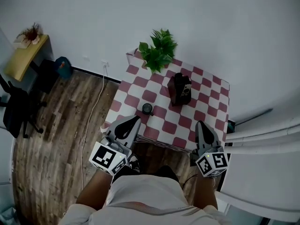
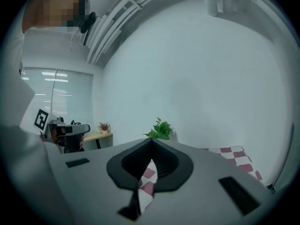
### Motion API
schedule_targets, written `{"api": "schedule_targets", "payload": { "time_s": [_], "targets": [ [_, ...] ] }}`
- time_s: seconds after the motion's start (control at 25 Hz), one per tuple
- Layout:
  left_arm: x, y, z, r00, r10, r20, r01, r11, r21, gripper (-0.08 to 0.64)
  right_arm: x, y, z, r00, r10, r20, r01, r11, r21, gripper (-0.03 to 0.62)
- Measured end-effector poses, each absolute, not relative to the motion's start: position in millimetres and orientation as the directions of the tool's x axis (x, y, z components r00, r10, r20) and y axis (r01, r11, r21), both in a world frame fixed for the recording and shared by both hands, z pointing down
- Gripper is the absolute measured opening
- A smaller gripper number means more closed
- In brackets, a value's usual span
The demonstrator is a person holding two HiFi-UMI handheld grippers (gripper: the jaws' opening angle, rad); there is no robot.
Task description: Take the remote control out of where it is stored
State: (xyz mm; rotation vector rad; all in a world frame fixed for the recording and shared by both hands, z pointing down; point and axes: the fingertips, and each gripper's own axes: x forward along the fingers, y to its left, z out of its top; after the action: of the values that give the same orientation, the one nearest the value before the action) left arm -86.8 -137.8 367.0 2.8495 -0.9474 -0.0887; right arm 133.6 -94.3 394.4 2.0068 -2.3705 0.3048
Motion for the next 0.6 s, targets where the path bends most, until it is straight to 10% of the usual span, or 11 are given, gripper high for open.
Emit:
{"api": "schedule_targets", "payload": {
  "time_s": [0.6],
  "targets": [
    [-40.4,-174.4,367.1,0.773,-0.633,0.032,-0.632,-0.766,0.122,0.006,184.3,-159.2,416.0,-0.197,-0.965,0.172,-0.973,0.17,-0.157,0.017]
  ]
}}
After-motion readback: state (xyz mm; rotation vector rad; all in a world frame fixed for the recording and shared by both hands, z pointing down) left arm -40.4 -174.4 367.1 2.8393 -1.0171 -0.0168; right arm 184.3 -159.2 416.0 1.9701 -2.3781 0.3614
